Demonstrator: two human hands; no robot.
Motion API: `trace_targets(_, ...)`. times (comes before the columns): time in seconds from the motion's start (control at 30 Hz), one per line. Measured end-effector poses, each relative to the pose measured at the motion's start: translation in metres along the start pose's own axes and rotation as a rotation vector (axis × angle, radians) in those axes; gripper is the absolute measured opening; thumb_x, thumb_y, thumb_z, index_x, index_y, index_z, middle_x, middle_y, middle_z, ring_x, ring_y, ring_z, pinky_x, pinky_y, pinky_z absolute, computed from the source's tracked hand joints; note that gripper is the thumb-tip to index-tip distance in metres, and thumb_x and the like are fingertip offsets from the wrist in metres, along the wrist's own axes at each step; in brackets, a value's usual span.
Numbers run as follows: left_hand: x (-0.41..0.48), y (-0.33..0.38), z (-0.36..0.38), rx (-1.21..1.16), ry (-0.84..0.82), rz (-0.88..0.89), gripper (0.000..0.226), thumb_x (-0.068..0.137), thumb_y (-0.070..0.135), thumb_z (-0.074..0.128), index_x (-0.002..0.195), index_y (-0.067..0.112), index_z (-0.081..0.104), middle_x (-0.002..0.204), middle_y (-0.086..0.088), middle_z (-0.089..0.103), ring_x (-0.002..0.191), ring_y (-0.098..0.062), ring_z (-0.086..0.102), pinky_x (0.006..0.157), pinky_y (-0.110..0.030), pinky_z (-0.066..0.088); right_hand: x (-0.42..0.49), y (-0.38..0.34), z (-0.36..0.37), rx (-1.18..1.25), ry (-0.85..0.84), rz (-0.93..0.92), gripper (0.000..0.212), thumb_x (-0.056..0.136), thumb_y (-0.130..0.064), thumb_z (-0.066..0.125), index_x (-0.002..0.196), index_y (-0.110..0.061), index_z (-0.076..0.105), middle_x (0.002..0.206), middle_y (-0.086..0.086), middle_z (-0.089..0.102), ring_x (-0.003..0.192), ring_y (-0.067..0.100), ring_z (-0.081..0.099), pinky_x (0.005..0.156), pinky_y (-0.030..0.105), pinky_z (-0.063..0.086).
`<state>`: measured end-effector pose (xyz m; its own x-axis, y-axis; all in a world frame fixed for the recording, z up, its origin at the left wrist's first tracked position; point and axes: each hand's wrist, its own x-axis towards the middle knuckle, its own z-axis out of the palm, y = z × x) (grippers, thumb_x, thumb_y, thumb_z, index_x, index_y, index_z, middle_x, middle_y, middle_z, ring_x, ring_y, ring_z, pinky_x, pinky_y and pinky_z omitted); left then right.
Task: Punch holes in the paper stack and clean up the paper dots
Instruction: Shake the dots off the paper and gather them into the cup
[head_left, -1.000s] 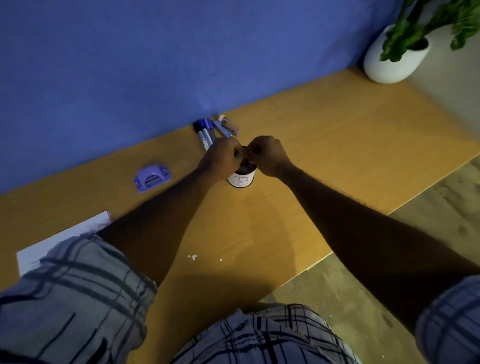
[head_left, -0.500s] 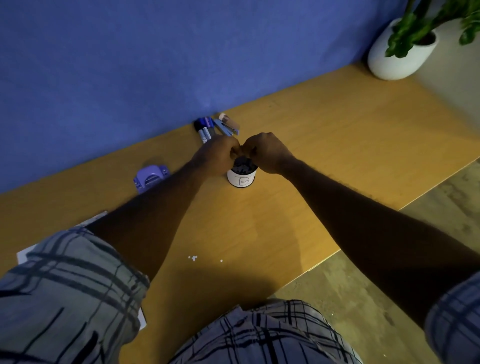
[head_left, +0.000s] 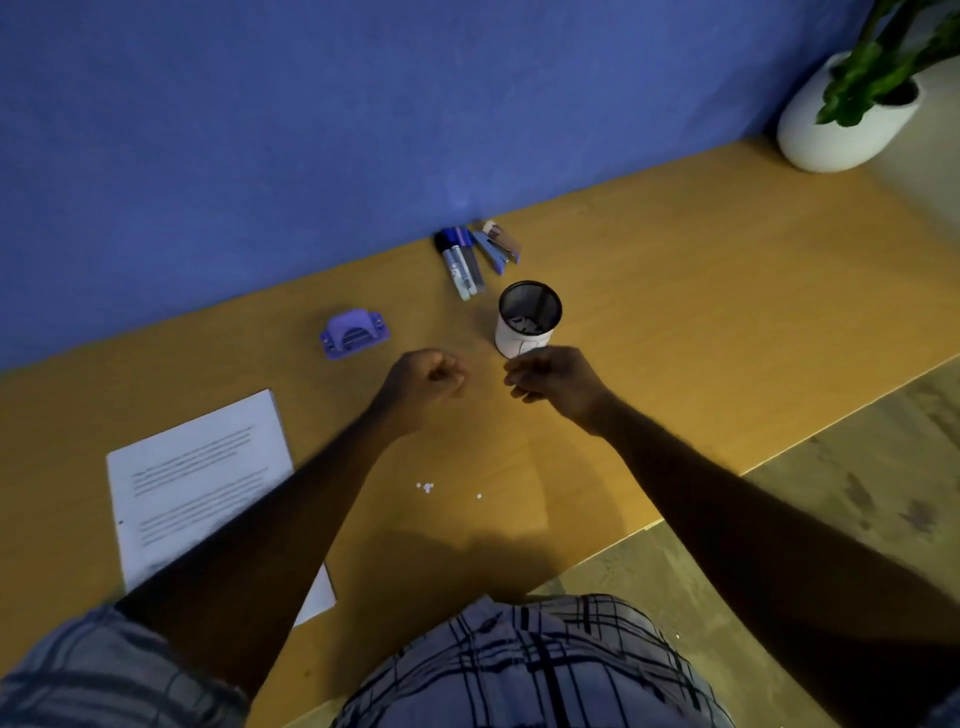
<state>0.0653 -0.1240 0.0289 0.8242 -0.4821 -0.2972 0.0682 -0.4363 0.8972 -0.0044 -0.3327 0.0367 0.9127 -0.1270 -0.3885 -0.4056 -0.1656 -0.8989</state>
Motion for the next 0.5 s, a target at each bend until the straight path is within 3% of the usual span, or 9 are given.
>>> trace_targets(0.07, -0.020, -0.029, -0.007, 0.204, 0.038, -0.022, 0.012, 0.084, 0.009, 0.069, 0.096, 0.007, 0.071, 0.084, -0.003, 0.070, 0.075, -0.012, 0.062, 0.073, -0.023, 0.047, -0.008, 0.018, 0.021, -0.211, -0.016, -0.016, 0.010, 0.085, 0.002, 0.066, 0.094, -0.001, 0.070, 0.081, 0.011, 0.070, 0.063, 0.014, 0.063, 0.062, 0.027, 0.051)
trace_targets(0.17, -0.053, -0.069, -0.017, 0.353, 0.047, -0.074, 0.011, 0.077, 0.018, 0.078, 0.084, 0.012, 0.072, 0.079, 0.001, 0.069, 0.076, -0.014, 0.065, 0.073, -0.026, 0.050, -0.024, 0.041, 0.047, -0.559, -0.120, -0.146, 0.007, 0.078, -0.006, 0.074, 0.084, -0.008, 0.075, 0.086, 0.006, 0.074, 0.072, 0.014, 0.065, 0.066, 0.015, 0.047)
trace_targets(0.27, -0.080, -0.097, -0.023, 0.419, 0.040, -0.115, 0.010, 0.079, 0.020, 0.077, 0.083, 0.013, 0.071, 0.084, -0.001, 0.071, 0.079, -0.014, 0.065, 0.078, -0.033, 0.055, -0.038, 0.059, 0.068, -0.783, -0.226, -0.199, 0.008, 0.076, -0.011, 0.075, 0.084, -0.011, 0.075, 0.094, 0.004, 0.073, 0.084, 0.018, 0.066, 0.074, 0.024, 0.049)
trace_targets(0.5, -0.095, -0.107, -0.010, 0.468, 0.091, -0.044, 0.007, 0.081, 0.023, 0.073, 0.084, 0.017, 0.071, 0.087, 0.000, 0.070, 0.079, -0.012, 0.062, 0.070, -0.028, 0.051, -0.052, 0.073, 0.080, -0.808, -0.184, -0.227, 0.014, 0.074, -0.016, 0.081, 0.085, -0.012, 0.073, 0.097, 0.004, 0.067, 0.085, 0.015, 0.062, 0.073, 0.021, 0.043)
